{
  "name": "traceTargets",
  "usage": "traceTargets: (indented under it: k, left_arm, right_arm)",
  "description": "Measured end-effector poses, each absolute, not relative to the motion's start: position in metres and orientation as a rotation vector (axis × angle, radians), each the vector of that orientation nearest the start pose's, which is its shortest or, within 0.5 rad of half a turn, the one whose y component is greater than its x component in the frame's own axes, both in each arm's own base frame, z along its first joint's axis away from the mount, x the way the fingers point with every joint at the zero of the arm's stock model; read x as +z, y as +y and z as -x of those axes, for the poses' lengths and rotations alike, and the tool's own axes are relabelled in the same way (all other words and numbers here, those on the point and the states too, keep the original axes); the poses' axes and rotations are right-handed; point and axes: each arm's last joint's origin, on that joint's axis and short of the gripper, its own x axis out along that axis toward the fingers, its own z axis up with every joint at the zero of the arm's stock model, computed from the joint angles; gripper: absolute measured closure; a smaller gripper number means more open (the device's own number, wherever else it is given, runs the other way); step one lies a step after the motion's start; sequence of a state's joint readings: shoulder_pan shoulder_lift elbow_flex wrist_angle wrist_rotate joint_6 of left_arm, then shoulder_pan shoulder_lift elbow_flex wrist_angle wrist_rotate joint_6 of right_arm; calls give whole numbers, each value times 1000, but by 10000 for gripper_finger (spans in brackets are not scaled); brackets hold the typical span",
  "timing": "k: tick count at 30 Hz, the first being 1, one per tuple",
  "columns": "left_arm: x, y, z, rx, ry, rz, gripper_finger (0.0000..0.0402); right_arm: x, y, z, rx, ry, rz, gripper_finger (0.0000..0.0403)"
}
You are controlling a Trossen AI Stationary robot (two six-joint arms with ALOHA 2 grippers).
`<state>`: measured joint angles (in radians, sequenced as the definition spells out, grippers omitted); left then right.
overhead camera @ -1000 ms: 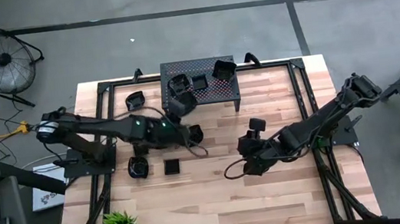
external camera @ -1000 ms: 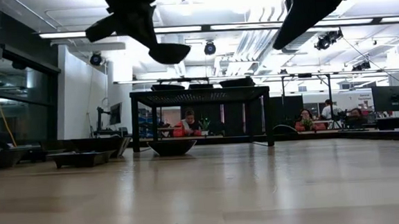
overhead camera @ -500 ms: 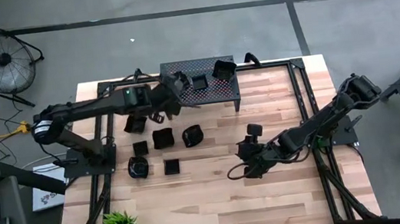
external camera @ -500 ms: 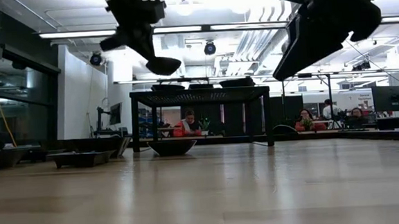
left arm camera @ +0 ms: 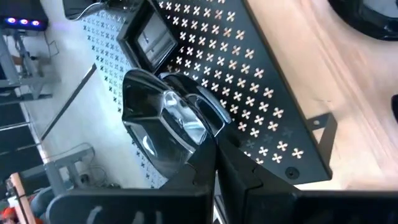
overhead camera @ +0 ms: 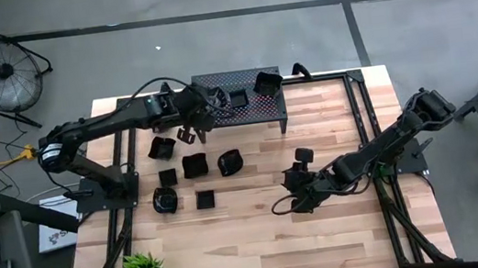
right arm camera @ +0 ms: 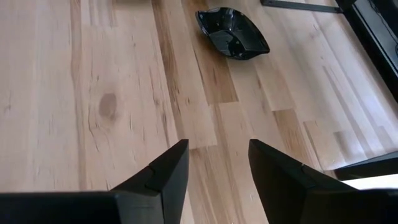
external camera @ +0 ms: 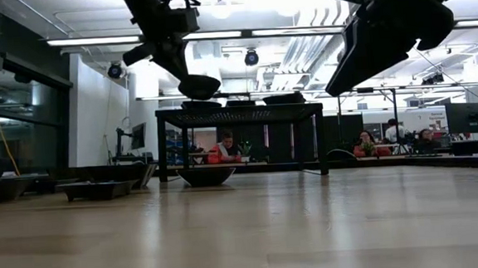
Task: Pick & Place Mini shaped plates
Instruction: Stack the black leaf-shaped plate on top of the black leaf-shaped plate on the shelf
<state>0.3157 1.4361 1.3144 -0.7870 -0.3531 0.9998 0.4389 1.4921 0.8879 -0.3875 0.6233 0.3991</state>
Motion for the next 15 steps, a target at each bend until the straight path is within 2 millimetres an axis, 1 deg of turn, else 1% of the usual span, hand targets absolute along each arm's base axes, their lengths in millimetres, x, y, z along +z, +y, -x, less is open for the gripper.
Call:
traceTargets:
  k: [9,15]
  left_arm:
    - [320,100,-276,97,1157,-924,396]
    - [315,102,-280,83,1174,-941,396]
  right_arm:
    - [201,106,-265,-329,793,133,241]
    - [201,106,-266,-330,790,132,239]
